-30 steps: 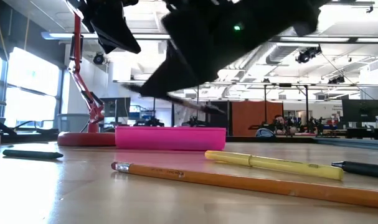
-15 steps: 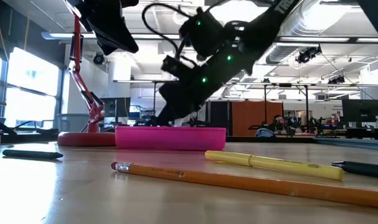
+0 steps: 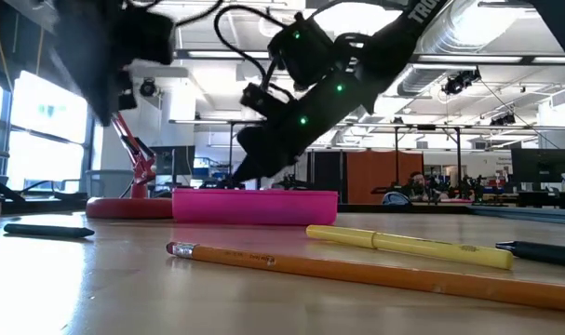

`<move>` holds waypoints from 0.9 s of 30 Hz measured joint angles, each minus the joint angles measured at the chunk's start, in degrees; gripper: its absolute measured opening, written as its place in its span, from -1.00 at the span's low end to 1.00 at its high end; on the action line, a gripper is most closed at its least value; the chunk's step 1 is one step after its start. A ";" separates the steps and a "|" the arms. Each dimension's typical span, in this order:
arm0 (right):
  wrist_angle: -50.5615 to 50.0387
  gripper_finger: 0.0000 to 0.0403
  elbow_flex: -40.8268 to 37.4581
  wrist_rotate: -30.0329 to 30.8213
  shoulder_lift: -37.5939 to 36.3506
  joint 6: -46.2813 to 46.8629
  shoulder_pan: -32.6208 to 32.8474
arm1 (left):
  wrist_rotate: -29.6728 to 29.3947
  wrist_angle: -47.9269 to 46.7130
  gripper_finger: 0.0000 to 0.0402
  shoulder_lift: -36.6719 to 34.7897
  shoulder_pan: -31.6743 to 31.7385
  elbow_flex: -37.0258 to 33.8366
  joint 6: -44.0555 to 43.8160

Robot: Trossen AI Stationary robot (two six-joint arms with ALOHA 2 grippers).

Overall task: Pick & place school supplies into a supply box
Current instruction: Put the left black pen into the pink supply box, then put the green crayon into the pink supply box

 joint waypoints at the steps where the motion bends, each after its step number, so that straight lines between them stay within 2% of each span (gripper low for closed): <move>1: 0.84 -0.66 0.02 0.00 -0.14 -0.15 0.38 | 0.99 -0.71 -0.80 0.41 -0.02 -0.06 0.68; 7: 0.53 -0.67 0.02 0.55 -2.64 -4.34 2.82 | 2.48 3.62 -0.80 1.12 -5.48 0.09 7.83; 10: -0.94 -0.66 0.02 1.83 -4.49 -4.04 4.37 | 1.96 2.88 -0.80 0.92 -8.59 0.02 8.19; 12: -1.78 -0.66 0.02 3.28 -5.45 -4.11 5.59 | -2.51 2.97 -0.80 -0.31 -11.83 0.02 6.13; 17: -5.13 -0.66 0.02 6.68 -7.78 -4.11 8.68 | -18.27 2.69 -0.80 -6.52 -21.99 -0.69 1.89; 22: -5.98 -0.66 0.02 9.46 -8.15 -4.09 11.39 | -36.18 7.18 -0.80 -14.75 -31.53 -7.97 -0.12; 24: -6.58 -0.66 0.02 9.53 -8.17 -4.11 12.26 | -40.22 11.76 -0.80 -17.57 -33.97 -12.73 -1.33; 27: -6.81 -0.66 0.02 10.44 -8.17 -4.11 13.32 | -41.48 22.28 -0.80 -19.58 -34.94 -20.56 -2.49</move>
